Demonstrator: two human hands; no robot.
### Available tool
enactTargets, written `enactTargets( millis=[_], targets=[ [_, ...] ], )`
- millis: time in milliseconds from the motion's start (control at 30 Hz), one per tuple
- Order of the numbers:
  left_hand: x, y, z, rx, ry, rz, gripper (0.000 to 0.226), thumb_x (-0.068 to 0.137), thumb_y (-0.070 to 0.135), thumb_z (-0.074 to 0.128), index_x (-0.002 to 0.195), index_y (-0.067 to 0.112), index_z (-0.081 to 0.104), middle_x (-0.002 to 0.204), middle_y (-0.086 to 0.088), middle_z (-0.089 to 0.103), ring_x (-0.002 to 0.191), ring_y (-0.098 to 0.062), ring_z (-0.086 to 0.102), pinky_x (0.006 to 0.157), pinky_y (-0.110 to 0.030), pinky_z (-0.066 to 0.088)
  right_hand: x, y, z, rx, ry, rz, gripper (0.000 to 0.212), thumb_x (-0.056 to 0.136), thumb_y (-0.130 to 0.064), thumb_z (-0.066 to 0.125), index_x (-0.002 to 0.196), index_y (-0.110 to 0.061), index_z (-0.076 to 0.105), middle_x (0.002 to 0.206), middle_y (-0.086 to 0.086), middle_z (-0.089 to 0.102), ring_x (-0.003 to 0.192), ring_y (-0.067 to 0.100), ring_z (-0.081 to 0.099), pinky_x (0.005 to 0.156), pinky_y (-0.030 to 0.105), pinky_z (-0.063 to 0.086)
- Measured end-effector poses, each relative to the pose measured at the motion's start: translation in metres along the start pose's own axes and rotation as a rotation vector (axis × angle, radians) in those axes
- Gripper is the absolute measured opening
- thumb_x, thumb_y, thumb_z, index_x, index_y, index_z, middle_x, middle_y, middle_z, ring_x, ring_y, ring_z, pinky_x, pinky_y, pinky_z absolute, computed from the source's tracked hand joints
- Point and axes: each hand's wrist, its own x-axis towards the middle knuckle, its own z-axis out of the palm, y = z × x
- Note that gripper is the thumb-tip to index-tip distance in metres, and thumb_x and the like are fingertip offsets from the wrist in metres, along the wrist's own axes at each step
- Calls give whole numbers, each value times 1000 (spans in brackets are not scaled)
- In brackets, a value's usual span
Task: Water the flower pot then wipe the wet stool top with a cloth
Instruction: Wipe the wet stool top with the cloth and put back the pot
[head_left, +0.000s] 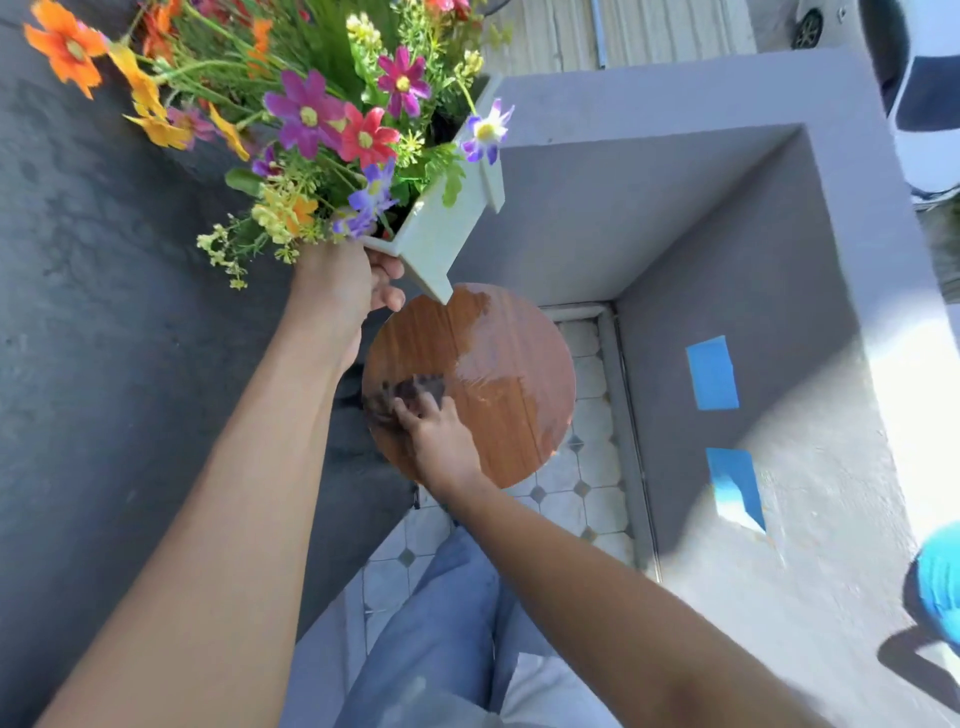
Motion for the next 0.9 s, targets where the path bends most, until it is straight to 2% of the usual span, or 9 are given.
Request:
enactTargets(
  millis=[100, 233, 300, 400, 533, 600, 667, 733, 900],
  targets=[
    [0, 0, -3, 14, -5, 20, 37, 90, 0, 24, 70, 14, 52, 63, -4, 52, 42, -7, 44, 39, -24, 32, -30, -14, 27, -7, -85, -74, 58, 88, 0, 50, 143, -16, 40, 133, 15, 42, 109, 40, 42, 58, 43, 50],
    [0, 0, -3, 17, -6, 18, 36, 89, -1, 23, 71, 14, 50, 63, -5, 50, 43, -8, 44, 39, -23, 31, -67, 28, 30, -28, 17, -152, 54, 80, -13, 67, 131, -23, 53, 112, 6, 53, 86, 33, 54, 41, 33, 48],
    [-1, 0, -2, 21, -15, 19, 36, 89, -2, 23, 71, 14, 50, 62, -5, 50, 44, -9, 45, 39, -24, 31, -68, 68, 9, -25, 108, -47, 49, 85, -18, 62, 133, -26, 52, 114, 6, 54, 91, 31, 55, 55, 38, 55],
    [-3, 0, 2, 23, -30, 25, 38, 89, -2, 22, 69, 14, 49, 62, -4, 52, 44, -8, 45, 39, -23, 31, -57, 129, -34, 88, 274, 239, 34, 93, -17, 54, 126, -18, 57, 123, 11, 54, 109, 31, 53, 87, 38, 49],
    [-3, -2, 6, 37, -51, 27, 36, 88, -5, 23, 70, 14, 48, 64, -6, 52, 40, -6, 45, 40, -24, 31, -36, 164, -54, 133, 373, 299, 28, 93, -26, 52, 120, -23, 58, 116, 5, 57, 98, 9, 52, 87, 21, 42],
    [-2, -2, 7, 58, -57, 26, 36, 86, -8, 24, 70, 13, 49, 64, -8, 50, 41, -6, 44, 42, -24, 31, -35, 149, -44, 148, 308, 294, 27, 92, -23, 54, 118, -23, 59, 117, 8, 57, 103, 21, 54, 94, 33, 48],
    [-1, -3, 6, 60, -48, 21, 37, 85, -8, 24, 70, 12, 50, 64, -8, 50, 41, -6, 44, 41, -23, 32, -38, 119, -30, 98, 260, 277, 42, 87, -13, 57, 128, -23, 57, 125, 10, 52, 112, 30, 50, 97, 41, 48],
    [1, -3, 6, 53, -54, 19, 37, 85, -8, 23, 70, 12, 51, 64, -7, 50, 40, -5, 46, 40, -23, 32, -40, 82, -15, 77, 254, 215, 49, 85, -11, 57, 133, -22, 53, 123, 9, 50, 108, 30, 49, 85, 40, 53],
    [0, -4, 5, 49, -69, 36, 38, 84, -9, 22, 67, 12, 50, 63, -8, 49, 41, -5, 45, 42, -23, 31, -62, 26, 28, 25, 56, 29, 47, 85, -10, 58, 130, -22, 53, 115, 8, 51, 94, 31, 49, 52, 40, 54]
  ],
)
